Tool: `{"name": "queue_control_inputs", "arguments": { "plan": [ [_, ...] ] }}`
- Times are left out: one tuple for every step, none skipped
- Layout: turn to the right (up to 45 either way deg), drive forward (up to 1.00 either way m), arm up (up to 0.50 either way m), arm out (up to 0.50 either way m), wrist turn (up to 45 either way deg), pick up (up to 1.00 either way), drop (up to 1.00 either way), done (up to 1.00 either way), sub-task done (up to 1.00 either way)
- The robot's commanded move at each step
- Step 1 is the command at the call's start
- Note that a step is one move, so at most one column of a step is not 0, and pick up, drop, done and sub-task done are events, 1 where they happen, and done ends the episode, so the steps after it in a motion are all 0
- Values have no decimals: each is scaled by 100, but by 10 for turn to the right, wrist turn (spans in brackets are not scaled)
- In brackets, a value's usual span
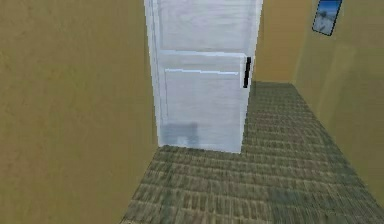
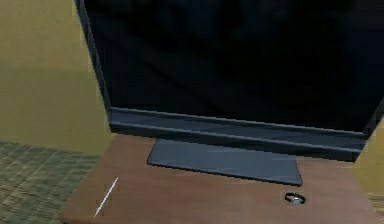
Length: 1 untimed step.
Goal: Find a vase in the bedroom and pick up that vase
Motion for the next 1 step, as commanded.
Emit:
{"name": "queue_control_inputs", "arguments": {
  "plan": [
    [0, 55, 0, 0, 0, 0, 0, 0, 0]
  ]
}}
